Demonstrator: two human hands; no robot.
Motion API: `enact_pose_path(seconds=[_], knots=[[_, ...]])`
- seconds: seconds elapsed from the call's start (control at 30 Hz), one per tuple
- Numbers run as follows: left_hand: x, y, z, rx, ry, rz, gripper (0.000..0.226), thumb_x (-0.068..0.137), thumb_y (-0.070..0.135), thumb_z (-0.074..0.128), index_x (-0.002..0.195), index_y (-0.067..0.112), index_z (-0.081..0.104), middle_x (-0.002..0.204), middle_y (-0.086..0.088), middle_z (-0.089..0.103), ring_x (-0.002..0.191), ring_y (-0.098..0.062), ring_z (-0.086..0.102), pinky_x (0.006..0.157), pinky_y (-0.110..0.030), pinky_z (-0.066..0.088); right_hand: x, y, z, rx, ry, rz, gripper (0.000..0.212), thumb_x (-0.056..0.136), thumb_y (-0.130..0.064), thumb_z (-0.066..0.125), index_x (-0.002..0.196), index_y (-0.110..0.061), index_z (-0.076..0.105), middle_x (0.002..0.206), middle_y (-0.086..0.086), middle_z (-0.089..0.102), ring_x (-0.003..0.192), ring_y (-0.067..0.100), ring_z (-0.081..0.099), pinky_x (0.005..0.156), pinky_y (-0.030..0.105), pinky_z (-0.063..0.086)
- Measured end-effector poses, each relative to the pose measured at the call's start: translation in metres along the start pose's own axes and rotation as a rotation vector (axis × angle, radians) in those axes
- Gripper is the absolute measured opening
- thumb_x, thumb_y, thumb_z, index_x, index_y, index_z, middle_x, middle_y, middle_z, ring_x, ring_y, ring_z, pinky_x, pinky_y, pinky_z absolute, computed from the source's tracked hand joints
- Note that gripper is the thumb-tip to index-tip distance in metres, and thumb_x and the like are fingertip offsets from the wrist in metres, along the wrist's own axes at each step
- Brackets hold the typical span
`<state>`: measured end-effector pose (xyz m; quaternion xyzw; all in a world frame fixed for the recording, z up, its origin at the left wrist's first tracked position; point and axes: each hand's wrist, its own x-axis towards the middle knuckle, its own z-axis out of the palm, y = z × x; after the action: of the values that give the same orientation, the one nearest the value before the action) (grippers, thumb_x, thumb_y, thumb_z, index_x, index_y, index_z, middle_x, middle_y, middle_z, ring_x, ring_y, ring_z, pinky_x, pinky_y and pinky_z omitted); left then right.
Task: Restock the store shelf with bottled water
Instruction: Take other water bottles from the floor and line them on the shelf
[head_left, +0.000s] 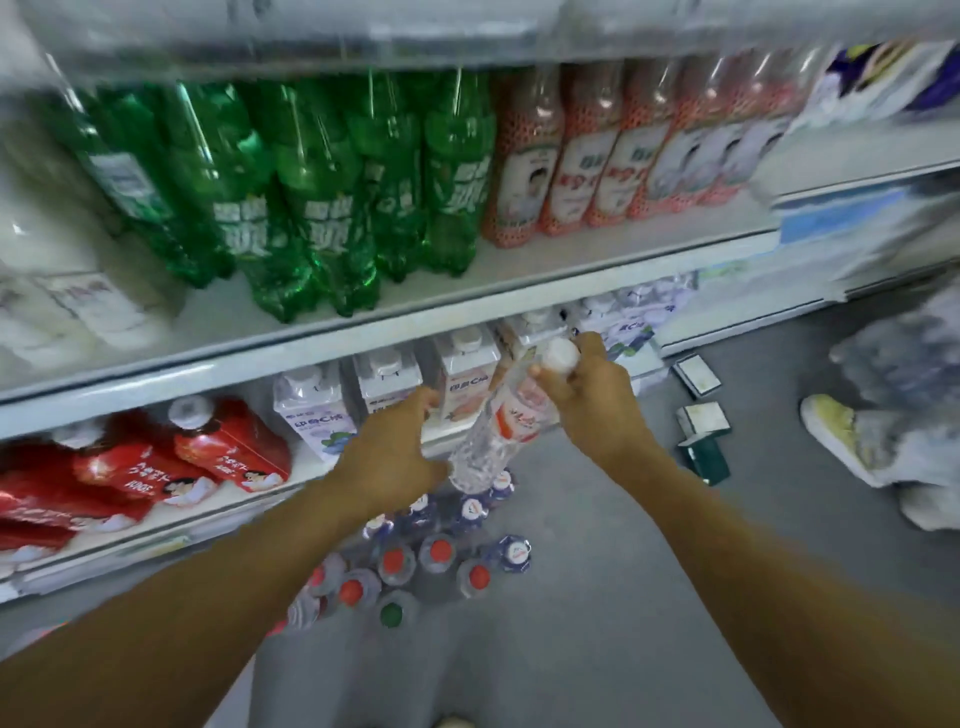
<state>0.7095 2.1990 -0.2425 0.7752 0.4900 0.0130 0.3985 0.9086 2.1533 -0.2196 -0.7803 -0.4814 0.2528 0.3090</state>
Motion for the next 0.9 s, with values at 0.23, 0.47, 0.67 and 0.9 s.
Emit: enact_pose_path(seconds=[0.23,0.47,0.67,0.9], knots=[[-0.054,0.093,-0.085,-0.144,-0.081,0.014,0.08,0.07,0.024,0.081,0.135,0.031,0.034,0.133,0.001,0.049,0.119,-0.017,0.049,0.094,-0.028,0.042,-0.024,-0.113,-0.112,0.15,0.064,-0.035,0.029,0.096,-0.034,0.051,0.109,-0.009,0.047,0.079,-0.003,0.053,0.071,0.011,0.051,0.054,0.014,0.037],[-0.107,0.175,-0.172,-0.358,-0.064,0.127,0.079,0.064,0.026,0.085,0.127,0.031,0.038,0.123,0.005,0.056,0.111,-0.01,0.054,0.096,-0.028,0.045,-0.039,-0.233,-0.201,0.174,0.12,-0.18,0.027,0.098,-0.034,0.045,0.094,-0.007,0.043,0.069,-0.003,0.045,0.058,0.007,0.042,0.048,0.015,0.034],[-0.158,0.226,-0.24,-0.454,0.061,0.192,0.066,0.069,0.02,0.083,0.122,0.029,0.044,0.108,0.003,0.066,0.098,-0.015,0.064,0.092,-0.041,0.051,-0.052,-0.323,-0.252,0.119,0.139,-0.323,0.03,0.099,-0.038,0.041,0.09,-0.01,0.042,0.067,-0.002,0.044,0.056,0.009,0.041,0.045,0.016,0.033],[-0.224,0.271,-0.309,-0.5,0.312,0.258,0.063,0.061,0.022,0.086,0.111,0.031,0.049,0.108,0.007,0.066,0.1,-0.011,0.064,0.094,-0.041,0.049,-0.084,-0.423,-0.304,0.174,0.126,-0.457,0.037,0.093,-0.049,0.047,0.076,-0.017,0.04,0.072,-0.005,0.044,0.061,0.008,0.041,0.052,0.024,0.029]])
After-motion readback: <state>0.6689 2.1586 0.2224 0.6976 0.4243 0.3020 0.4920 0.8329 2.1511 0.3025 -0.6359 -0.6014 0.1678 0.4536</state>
